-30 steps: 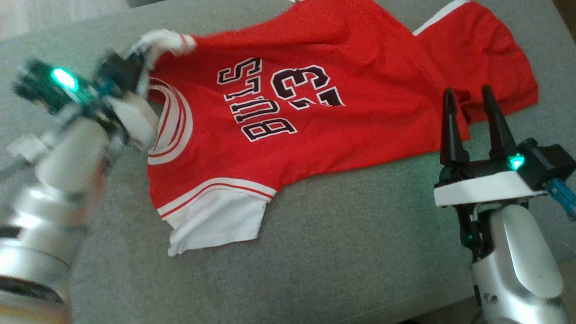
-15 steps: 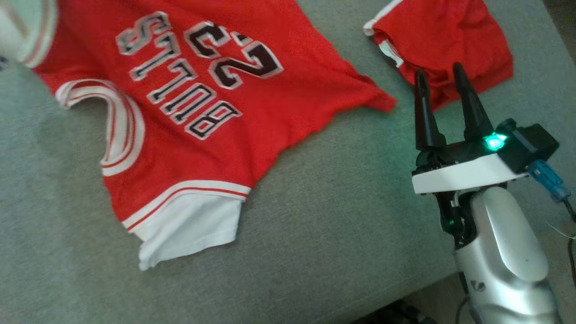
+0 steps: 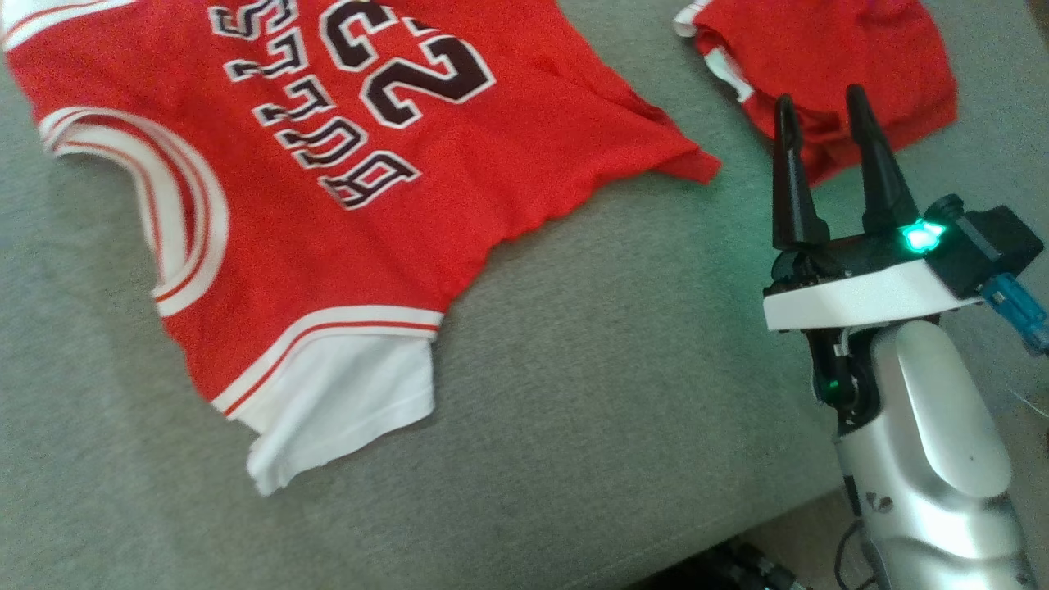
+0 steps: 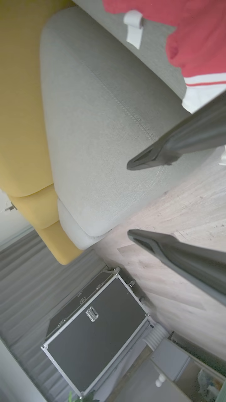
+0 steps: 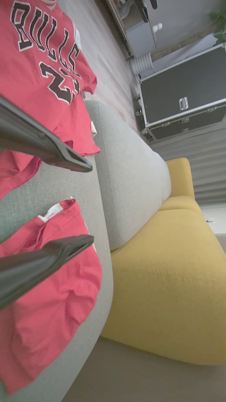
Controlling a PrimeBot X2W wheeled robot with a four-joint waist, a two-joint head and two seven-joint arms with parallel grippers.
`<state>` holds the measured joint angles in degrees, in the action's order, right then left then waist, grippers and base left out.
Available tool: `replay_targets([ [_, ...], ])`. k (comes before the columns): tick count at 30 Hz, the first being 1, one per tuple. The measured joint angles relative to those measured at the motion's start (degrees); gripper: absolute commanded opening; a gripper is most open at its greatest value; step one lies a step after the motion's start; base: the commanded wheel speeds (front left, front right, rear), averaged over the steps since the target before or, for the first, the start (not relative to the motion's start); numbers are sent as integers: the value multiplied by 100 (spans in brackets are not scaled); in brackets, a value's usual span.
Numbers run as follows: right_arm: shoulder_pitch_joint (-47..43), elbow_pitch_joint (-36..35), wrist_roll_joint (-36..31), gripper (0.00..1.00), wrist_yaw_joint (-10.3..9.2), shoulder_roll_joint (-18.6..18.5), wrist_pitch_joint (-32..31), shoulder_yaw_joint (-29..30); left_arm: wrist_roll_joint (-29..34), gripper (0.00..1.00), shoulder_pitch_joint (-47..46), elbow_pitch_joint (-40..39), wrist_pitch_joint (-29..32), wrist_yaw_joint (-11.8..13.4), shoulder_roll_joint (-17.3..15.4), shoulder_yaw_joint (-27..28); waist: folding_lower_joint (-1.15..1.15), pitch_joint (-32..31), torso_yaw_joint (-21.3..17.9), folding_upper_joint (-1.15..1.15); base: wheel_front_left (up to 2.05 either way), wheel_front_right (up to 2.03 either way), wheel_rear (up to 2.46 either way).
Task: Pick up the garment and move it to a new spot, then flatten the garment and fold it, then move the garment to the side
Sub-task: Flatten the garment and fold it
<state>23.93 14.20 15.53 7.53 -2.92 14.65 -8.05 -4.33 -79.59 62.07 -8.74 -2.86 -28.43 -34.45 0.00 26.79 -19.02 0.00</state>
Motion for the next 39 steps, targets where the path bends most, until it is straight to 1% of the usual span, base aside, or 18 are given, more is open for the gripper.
replay_targets([
  [4, 19, 20, -158, 100, 0, 1, 0, 100, -532, 100, 171, 43, -383, -15, 405, 356, 0, -120, 262, 0, 0, 0, 0],
  [8, 15, 69, -313, 100, 1, 0, 0, 196, -1050, 100, 703, -88, -554, -79, 738, 706, 0, -344, 532, 0, 0, 0, 0],
  [10, 7, 98, -386, 100, 0, 0, 0, 261, -1274, 100, 1081, -285, -561, -123, 893, 844, -1, -491, 669, 0, 0, 0, 0],
  [13, -31, 142, -495, 100, 0, 0, 0, 426, -1533, 100, 1751, -901, -587, -127, 1172, 1054, -1, -718, 900, 0, 0, 0, 0],
  [18, -404, 245, -638, 100, 0, -1, 0, 723, -1711, 100, 3093, -1792, -597, -82, 1666, 1216, -2, -1143, 1319, 0, 0, 0, 0],
  [21, -640, 315, -656, 100, 0, 1, 0, 792, -1779, 100, 3916, -2190, -597, -21, 1881, 1247, -2, -1416, 1547, 0, 0, 0, 0],
  [25, -883, 396, -654, 100, 0, 3, -1, 839, -1830, 100, 4843, -2605, -597, 87, 2115, 1357, -2, -1767, 1825, 0, 0, 0, 0],
  [27, -1022, 426, -653, 100, 0, 3, -1, 878, -1862, 100, 5250, -2718, -597, 92, 2241, 1381, -2, -1921, 1944, 0, 0, 0, 0],
  [28, -1128, 470, -646, 100, 0, 3, -1, 882, -1948, 100, 5625, -2750, -595, 98, 2360, 1399, -2, -2048, 2040, 0, 0, 0, 0],
  [31, -1173, 499, -593, 100, 0, 3, -1, 847, -1986, 100, 6050, -2775, -595, 134, 2436, 1402, -2, -2173, 2137, 0, 0, 0, 0],
  [33, -1168, 498, -594, 100, 0, 3, -1, 824, -1986, 100, 6152, -2788, -595, 134, 2454, 1403, -2, -2201, 2162, 0, 0, 0, 0],
  [37, -1159, 497, -594, 100, 0, 4, -1, 759, -1980, 100, 6054, -2765, -595, 126, 2455, 1393, 0, -2142, 2088, 0, 0, 0, 0],
  [39, -1159, 476, -593, 100, 0, 4, -1, 730, -1980, 100, 5937, -2671, -506, 76, 2454, 1361, 0, -2091, 2031, 0, 0, 0, 0],
])
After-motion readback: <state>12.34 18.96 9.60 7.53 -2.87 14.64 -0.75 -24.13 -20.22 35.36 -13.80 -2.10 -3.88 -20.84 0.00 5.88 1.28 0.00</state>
